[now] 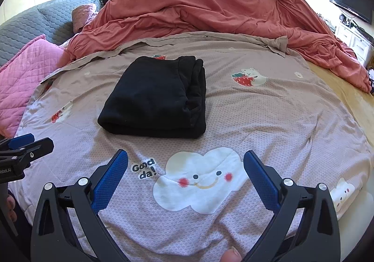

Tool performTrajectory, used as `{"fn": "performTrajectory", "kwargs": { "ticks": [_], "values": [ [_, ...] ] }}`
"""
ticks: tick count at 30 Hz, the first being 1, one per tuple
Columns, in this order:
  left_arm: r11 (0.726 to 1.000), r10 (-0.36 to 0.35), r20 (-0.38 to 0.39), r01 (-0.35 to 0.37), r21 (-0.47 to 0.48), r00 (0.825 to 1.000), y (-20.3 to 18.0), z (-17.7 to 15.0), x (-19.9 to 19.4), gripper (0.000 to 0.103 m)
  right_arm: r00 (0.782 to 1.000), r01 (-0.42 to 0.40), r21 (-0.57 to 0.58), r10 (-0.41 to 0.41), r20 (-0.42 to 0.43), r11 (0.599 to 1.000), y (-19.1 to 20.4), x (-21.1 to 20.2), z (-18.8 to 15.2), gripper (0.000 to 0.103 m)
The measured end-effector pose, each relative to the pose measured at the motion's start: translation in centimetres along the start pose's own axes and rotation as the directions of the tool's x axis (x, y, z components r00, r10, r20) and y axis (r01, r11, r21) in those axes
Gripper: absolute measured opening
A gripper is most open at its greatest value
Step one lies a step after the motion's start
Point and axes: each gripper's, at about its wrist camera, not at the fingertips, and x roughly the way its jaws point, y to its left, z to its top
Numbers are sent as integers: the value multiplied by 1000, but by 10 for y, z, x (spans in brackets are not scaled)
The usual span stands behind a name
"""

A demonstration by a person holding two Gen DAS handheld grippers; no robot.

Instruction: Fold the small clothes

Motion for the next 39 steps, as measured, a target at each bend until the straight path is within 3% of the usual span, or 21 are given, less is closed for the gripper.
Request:
{"fn": "performTrajectory", "kwargs": {
  "ticks": [39],
  "values": [
    [999, -30, -20, 29, -40, 999, 9, 0, 3, 94, 1000, 6, -6, -6, 3, 1000, 1, -1, 1, 99]
  ]
}}
